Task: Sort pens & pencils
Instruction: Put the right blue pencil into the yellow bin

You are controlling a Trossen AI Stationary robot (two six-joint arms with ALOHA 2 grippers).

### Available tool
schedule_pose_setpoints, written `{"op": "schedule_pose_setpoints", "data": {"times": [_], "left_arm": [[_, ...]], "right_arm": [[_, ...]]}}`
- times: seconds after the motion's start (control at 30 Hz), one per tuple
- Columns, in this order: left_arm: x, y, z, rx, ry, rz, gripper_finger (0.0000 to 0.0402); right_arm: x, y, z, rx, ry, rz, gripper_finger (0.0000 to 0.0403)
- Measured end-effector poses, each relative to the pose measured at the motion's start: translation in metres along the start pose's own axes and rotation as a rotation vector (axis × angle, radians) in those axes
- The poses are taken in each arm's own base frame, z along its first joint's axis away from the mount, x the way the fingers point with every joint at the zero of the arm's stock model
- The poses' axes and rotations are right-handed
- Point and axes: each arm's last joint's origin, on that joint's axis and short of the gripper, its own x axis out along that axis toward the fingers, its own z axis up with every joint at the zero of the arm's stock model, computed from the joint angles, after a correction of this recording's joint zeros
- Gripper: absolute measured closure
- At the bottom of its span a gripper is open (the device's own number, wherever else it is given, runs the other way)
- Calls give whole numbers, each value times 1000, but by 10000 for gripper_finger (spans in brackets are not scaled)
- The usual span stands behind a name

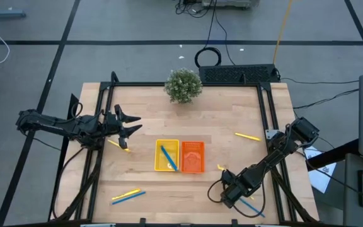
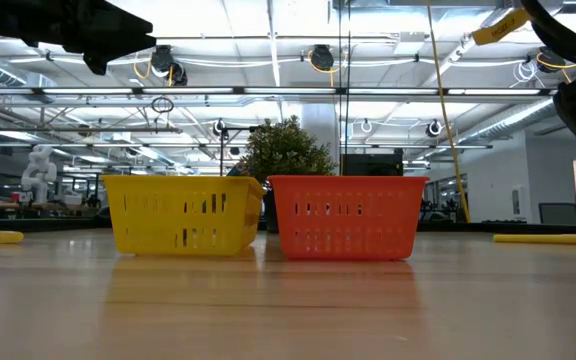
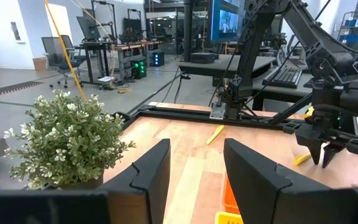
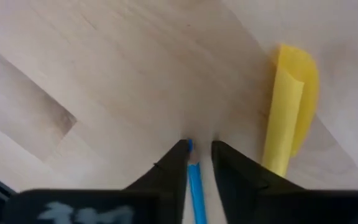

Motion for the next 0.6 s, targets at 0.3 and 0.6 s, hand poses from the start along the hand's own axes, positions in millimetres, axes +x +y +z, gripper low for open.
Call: {"op": "schedule_pose_setpoints", "data": {"times": [0.3, 0.6], "left_arm": [[0, 0, 0, -4, 0, 0, 245], [0, 0, 0, -8, 0, 0, 245]], "right_arm": [[0, -1, 2, -10, 1, -10, 395], [-1, -1, 6, -43, -5, -5, 402]]}}
